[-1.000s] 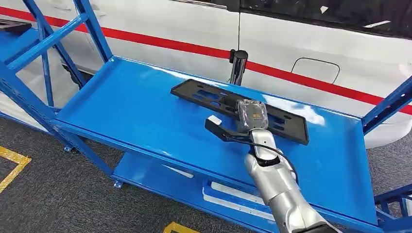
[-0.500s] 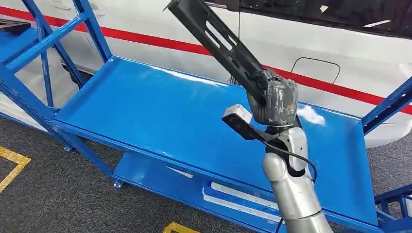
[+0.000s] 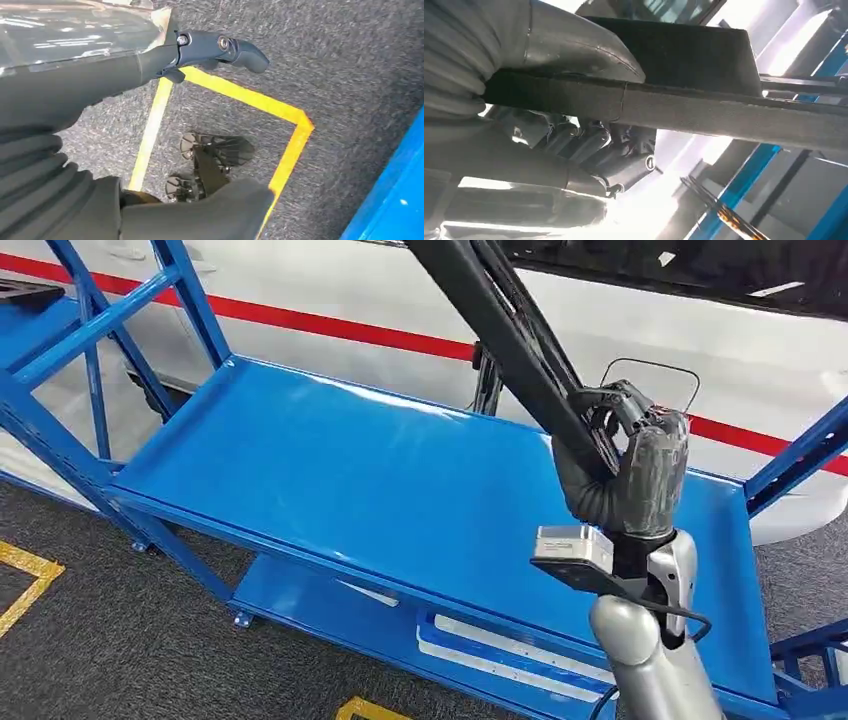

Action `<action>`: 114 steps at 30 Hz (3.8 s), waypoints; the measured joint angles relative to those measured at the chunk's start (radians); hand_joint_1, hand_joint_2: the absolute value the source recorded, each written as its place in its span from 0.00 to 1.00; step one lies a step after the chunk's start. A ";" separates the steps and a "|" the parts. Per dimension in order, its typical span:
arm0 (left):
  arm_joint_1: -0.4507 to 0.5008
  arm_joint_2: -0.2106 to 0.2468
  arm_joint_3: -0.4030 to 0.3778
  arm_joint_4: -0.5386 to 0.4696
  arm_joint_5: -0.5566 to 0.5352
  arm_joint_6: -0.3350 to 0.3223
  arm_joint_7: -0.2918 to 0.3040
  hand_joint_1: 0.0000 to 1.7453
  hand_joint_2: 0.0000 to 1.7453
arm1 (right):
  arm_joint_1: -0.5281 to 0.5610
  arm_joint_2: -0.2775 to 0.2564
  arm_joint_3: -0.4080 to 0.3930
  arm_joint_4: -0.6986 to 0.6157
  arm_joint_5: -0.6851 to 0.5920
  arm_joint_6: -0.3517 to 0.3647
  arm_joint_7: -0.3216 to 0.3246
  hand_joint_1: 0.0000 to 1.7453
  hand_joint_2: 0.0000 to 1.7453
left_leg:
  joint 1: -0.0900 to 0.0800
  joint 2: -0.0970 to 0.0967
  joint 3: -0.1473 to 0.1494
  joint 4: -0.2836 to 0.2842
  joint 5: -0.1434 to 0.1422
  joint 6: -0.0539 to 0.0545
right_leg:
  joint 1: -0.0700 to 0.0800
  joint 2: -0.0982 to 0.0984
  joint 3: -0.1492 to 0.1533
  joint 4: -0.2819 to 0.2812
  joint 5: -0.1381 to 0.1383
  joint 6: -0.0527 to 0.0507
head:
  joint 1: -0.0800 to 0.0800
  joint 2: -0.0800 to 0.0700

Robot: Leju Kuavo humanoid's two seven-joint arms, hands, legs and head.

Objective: Take the parts from the cabinet and place them on the table.

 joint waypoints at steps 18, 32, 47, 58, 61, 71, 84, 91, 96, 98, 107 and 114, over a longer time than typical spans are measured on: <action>-0.004 -0.008 0.026 -0.001 0.004 0.023 0.087 0.00 1.00 | 0.006 -0.003 0.036 0.013 -0.039 0.072 0.028 1.00 1.00 | 0.018 0.004 -0.034 0.007 0.040 -0.019 | -0.035 0.008 0.008 0.052 -0.019 0.053 | 0.002 0.000; 0.017 -0.002 0.042 -0.002 0.027 -0.032 0.099 0.00 1.00 | 0.026 0.026 0.039 0.066 -0.120 0.125 -0.005 1.00 1.00 | 0.013 0.018 0.094 0.028 -0.134 0.002 | -0.008 0.002 -0.092 0.056 0.054 -0.020 | -0.006 0.000; 0.032 0.002 0.081 -0.001 0.050 -0.047 0.093 0.00 1.00 | 0.006 0.042 0.022 0.135 -0.188 0.159 -0.029 1.00 1.00 | 0.007 0.026 -0.025 -0.008 0.031 0.008 | -0.020 -0.003 0.038 0.041 -0.041 0.034 | -0.002 0.000; 0.037 0.004 0.090 -0.001 0.039 -0.056 0.098 0.00 1.00 | 0.008 0.089 0.013 0.140 -0.193 0.161 -0.035 1.00 1.00 | 0.024 0.017 -0.123 0.321 -0.167 -0.046 | -0.016 -0.002 -0.047 0.024 0.045 -0.036 | -0.007 0.000; 0.036 0.005 0.092 -0.001 0.038 -0.058 0.099 0.00 1.00 | 0.011 0.094 0.006 0.139 -0.191 0.160 -0.034 1.00 1.00 | 0.029 0.017 0.021 0.170 -0.086 -0.040 | -0.016 0.000 -0.083 0.024 0.074 -0.025 | -0.007 0.000; 0.031 0.010 0.097 -0.001 0.036 -0.055 0.110 0.00 1.00 | 0.012 0.126 -0.004 0.130 -0.163 0.163 -0.019 1.00 1.00 | 0.010 0.028 0.071 -0.018 -0.049 0.033 | -0.016 -0.001 -0.182 0.229 -0.061 -0.013 | 0.000 0.000; 0.036 0.014 0.098 -0.001 0.023 -0.046 0.146 0.00 1.00 | 0.042 0.172 -0.059 0.061 -0.221 0.166 -0.049 1.00 1.00 | 0.012 0.022 -0.064 0.031 -0.004 -0.024 | -0.021 -0.003 0.035 -0.001 -0.019 -0.035 | -0.006 0.000; 0.035 0.015 0.100 -0.001 0.024 -0.045 0.159 0.00 1.00 | 0.052 0.203 -0.063 0.051 -0.221 0.180 -0.054 1.00 1.00 | 0.044 0.021 -0.002 0.214 -0.084 -0.062 | -0.016 -0.004 -0.055 0.017 0.054 -0.031 | -0.012 0.000; 0.018 0.014 0.108 -0.002 0.045 -0.067 0.106 0.00 1.00 | 0.019 0.232 -0.056 0.030 -0.172 0.209 -0.047 1.00 1.00 | 0.025 0.011 0.123 0.006 -0.121 -0.033 | -0.020 -0.007 -0.087 0.029 0.090 0.006 | -0.012 0.000; 0.018 0.015 0.119 -0.001 0.061 -0.061 0.105 0.00 1.00 | 0.003 0.245 -0.051 0.029 -0.162 0.219 -0.031 1.00 1.00 | 0.029 0.020 0.104 -0.010 -0.092 -0.003 | -0.016 -0.006 -0.102 0.034 0.094 0.019 | -0.011 0.000; 0.017 0.008 0.173 -0.002 0.115 -0.032 0.099 0.00 1.00 | -0.044 0.293 -0.011 0.073 -0.159 0.238 -0.032 1.00 1.00 | 0.019 0.028 -0.036 -0.004 0.024 0.004 | -0.025 -0.003 -0.030 0.162 -0.028 0.034 | 0.002 0.000; 0.020 0.003 0.199 -0.002 0.129 -0.026 0.094 0.00 1.00 | -0.084 0.322 0.016 0.104 -0.159 0.245 -0.035 1.00 1.00 | 0.030 0.023 -0.073 0.023 0.029 -0.038 | -0.024 -0.003 0.027 0.021 -0.030 -0.020 | -0.004 0.000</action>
